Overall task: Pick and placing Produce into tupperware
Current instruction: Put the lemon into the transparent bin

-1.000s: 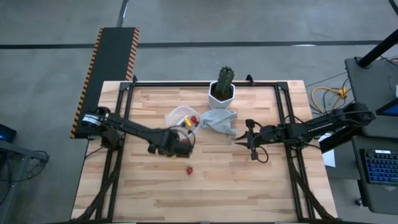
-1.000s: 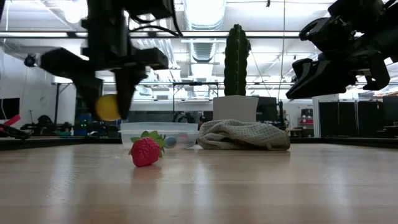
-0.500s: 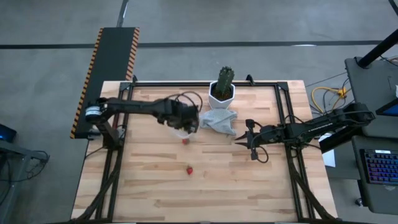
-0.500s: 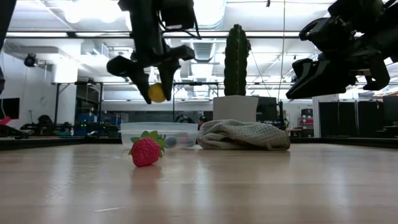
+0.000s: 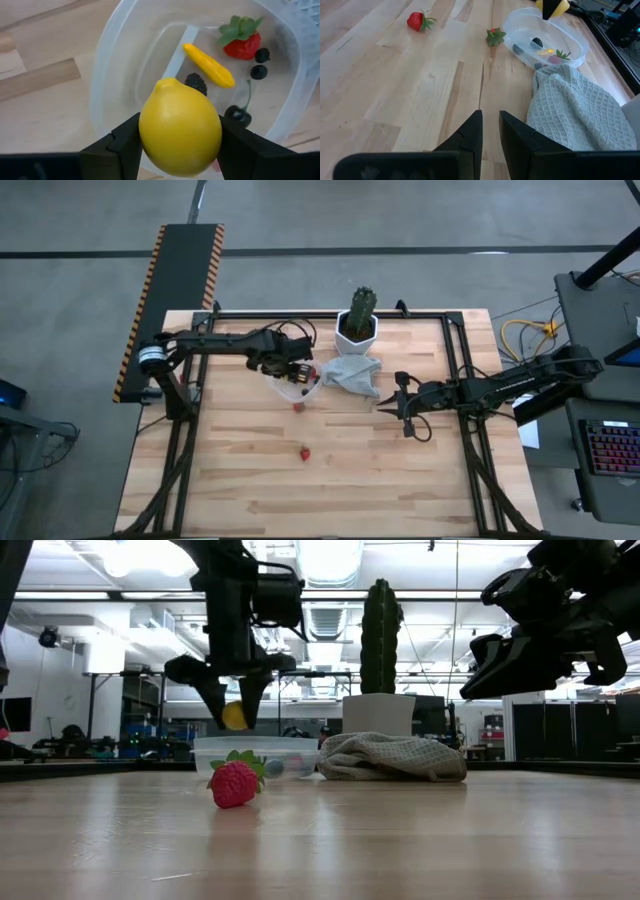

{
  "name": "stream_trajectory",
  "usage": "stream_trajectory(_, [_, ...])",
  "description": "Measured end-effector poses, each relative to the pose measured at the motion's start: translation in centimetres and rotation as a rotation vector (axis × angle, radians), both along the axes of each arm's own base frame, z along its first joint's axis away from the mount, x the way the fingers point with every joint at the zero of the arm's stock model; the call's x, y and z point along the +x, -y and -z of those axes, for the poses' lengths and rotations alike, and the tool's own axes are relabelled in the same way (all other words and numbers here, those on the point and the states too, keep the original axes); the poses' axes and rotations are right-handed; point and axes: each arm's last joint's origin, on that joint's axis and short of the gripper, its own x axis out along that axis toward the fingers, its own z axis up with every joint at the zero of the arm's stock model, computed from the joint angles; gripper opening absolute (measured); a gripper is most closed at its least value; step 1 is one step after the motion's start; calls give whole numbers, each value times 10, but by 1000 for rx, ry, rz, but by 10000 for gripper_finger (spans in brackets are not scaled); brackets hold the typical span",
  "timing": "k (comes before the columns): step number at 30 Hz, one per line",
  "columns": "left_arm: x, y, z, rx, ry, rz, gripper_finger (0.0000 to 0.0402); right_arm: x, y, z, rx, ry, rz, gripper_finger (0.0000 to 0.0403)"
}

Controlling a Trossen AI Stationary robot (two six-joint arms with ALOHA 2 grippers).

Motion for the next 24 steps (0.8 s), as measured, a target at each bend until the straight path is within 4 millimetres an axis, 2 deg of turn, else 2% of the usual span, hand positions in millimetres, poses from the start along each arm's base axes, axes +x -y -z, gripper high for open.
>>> stream_trajectory(6, [1,1,14,-14,47,3,184,0,0,0,0,-1,0,57])
stream_trajectory(17, [-3,1,23,-16,30,2,184,0,0,0,0,-2,1,57])
stream_trajectory(24, [-4,2,25,-34,30,6,226,0,0,0,0,-2,1,57])
